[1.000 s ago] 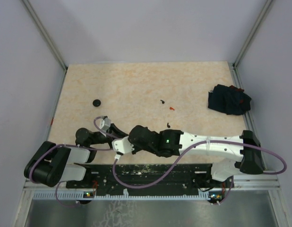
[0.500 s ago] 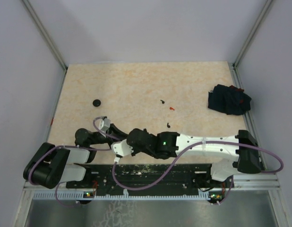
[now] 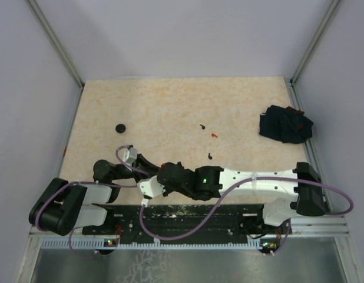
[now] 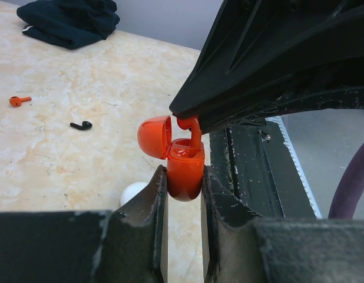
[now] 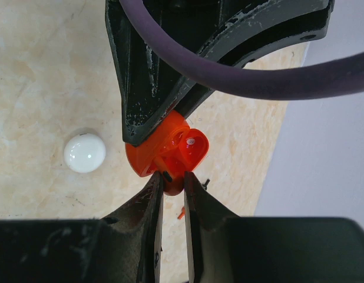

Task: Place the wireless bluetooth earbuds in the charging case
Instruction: Place the earbud in the charging case, then pick up the earbud from the center of the board.

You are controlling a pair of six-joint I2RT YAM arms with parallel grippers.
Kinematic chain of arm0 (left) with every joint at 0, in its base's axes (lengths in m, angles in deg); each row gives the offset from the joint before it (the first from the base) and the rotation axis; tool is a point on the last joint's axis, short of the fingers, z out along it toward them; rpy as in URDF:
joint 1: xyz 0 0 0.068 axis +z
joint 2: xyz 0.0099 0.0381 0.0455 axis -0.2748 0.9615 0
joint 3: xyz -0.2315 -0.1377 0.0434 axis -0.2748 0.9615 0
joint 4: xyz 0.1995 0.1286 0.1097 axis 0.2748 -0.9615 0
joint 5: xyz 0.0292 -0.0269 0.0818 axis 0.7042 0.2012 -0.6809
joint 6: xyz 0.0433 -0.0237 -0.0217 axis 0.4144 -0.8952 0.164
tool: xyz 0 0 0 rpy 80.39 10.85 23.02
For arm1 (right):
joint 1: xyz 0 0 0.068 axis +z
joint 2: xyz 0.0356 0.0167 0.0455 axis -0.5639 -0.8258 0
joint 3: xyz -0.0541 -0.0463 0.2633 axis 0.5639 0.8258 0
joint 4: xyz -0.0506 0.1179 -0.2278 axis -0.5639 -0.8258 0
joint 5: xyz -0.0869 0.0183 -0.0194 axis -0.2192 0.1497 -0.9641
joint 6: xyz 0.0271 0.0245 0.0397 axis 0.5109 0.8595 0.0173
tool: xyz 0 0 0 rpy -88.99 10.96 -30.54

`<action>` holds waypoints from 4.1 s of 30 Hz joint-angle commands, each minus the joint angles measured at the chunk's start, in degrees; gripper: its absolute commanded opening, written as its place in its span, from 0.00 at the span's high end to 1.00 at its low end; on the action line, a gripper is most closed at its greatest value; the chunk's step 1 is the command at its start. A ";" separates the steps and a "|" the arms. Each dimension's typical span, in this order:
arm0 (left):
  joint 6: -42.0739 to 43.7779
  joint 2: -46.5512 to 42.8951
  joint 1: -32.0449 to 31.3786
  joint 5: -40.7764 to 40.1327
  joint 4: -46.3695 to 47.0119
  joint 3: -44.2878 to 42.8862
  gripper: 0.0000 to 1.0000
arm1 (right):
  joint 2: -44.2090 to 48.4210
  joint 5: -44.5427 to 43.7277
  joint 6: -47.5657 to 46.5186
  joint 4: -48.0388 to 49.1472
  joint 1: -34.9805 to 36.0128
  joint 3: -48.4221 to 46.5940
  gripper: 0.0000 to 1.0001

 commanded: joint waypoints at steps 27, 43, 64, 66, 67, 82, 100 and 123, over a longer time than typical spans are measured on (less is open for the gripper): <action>1.18 0.53 0.22 -1.71 15.59 -0.52 1.00 | -0.44 1.57 0.85 -1.20 1.45 -2.51 0.48; 11.61 2.47 1.36 -17.11 9.47 3.05 1.00 | 4.36 1.84 19.54 -6.65 -8.99 -9.41 0.34; 12.16 8.06 1.36 -26.29 14.96 6.00 1.00 | -11.78 11.40 39.99 0.12 -47.62 -8.26 0.43; 12.40 6.56 1.38 -25.78 12.74 5.82 1.00 | -15.60 9.61 39.78 2.56 -48.42 -7.81 0.45; 12.80 5.66 1.36 -25.52 10.95 5.54 1.00 | -16.79 8.79 39.49 3.51 -48.54 -7.79 0.45; 16.43 -0.38 1.35 -26.09 0.08 4.56 1.00 | -28.35 3.62 38.37 9.84 -49.13 -7.71 0.65; 16.86 -1.46 1.35 -25.43 -1.23 4.38 1.00 | -30.67 1.99 38.32 9.38 -48.80 -6.96 0.81; 18.21 -8.03 1.30 -27.92 -7.08 4.75 1.00 | -39.70 -16.85 56.96 -4.66 -32.75 -11.75 0.77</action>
